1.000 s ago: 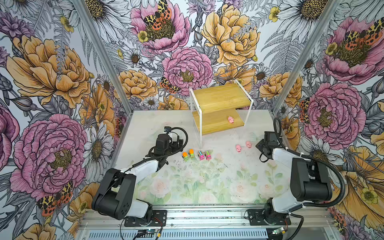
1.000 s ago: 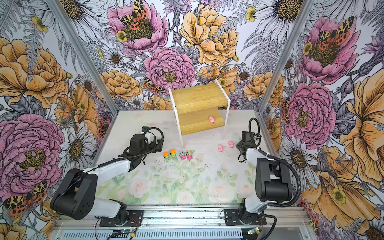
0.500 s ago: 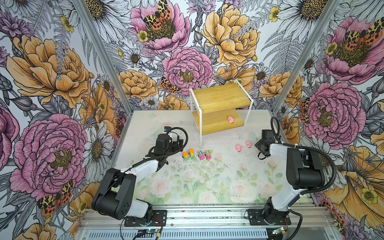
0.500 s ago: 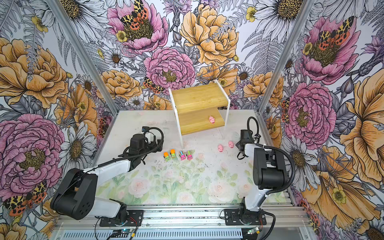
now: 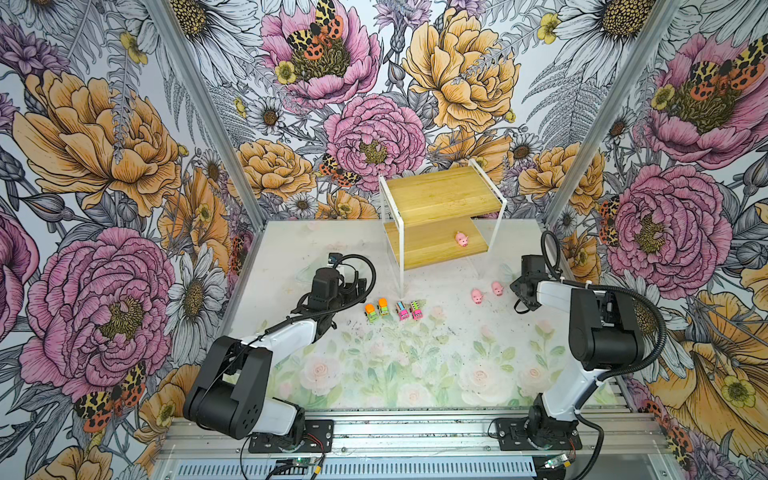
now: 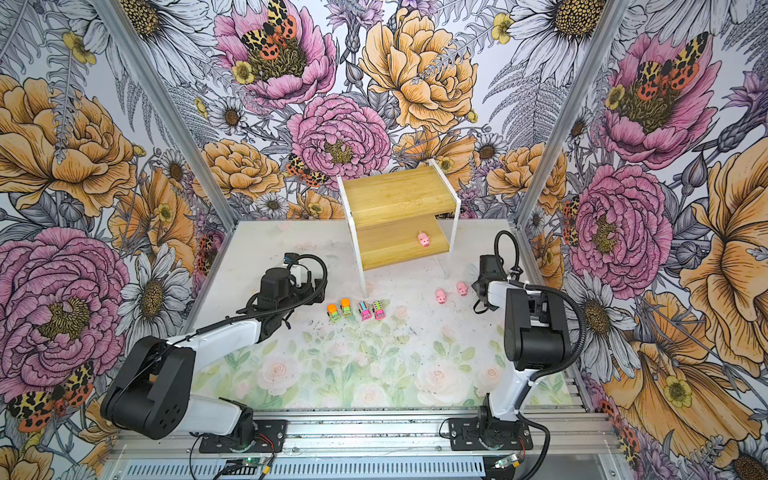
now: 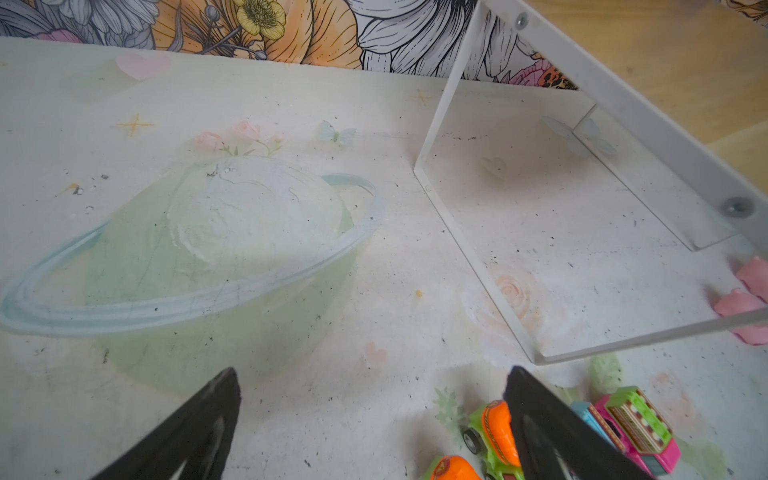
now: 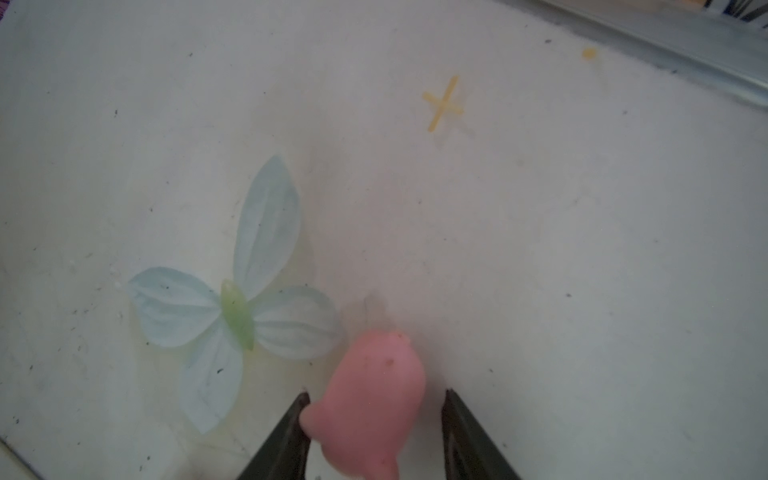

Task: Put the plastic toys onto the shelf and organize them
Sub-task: 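Close the right gripper on a pink pig near the butterfly decal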

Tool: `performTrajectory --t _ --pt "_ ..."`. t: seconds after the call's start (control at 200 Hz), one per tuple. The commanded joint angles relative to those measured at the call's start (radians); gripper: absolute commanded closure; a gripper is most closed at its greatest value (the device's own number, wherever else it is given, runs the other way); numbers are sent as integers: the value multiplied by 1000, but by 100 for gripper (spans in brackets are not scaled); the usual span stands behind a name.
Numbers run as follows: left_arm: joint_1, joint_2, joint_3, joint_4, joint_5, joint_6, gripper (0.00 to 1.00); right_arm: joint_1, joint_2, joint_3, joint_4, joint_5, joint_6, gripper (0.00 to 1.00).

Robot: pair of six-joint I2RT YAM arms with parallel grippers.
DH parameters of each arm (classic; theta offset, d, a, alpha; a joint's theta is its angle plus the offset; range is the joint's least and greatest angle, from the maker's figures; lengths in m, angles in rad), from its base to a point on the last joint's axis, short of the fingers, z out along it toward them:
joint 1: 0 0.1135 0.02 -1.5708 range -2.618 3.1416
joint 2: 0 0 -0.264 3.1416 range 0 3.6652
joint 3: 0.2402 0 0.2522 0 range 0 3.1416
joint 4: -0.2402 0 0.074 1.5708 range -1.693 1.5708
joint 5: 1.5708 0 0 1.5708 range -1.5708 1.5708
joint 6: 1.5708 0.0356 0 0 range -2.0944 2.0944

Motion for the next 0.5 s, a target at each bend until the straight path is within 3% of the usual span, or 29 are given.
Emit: performTrajectory --t 0.0,0.185,0.495 --pt "7 -3 10 -8 22 15 1 0 17 20 -43 39 32 49" --pt "9 -3 8 -7 27 15 1 4 37 49 -72 48 36 49" --pt "9 -10 0 0 29 16 1 12 59 75 -78 9 -15 62"
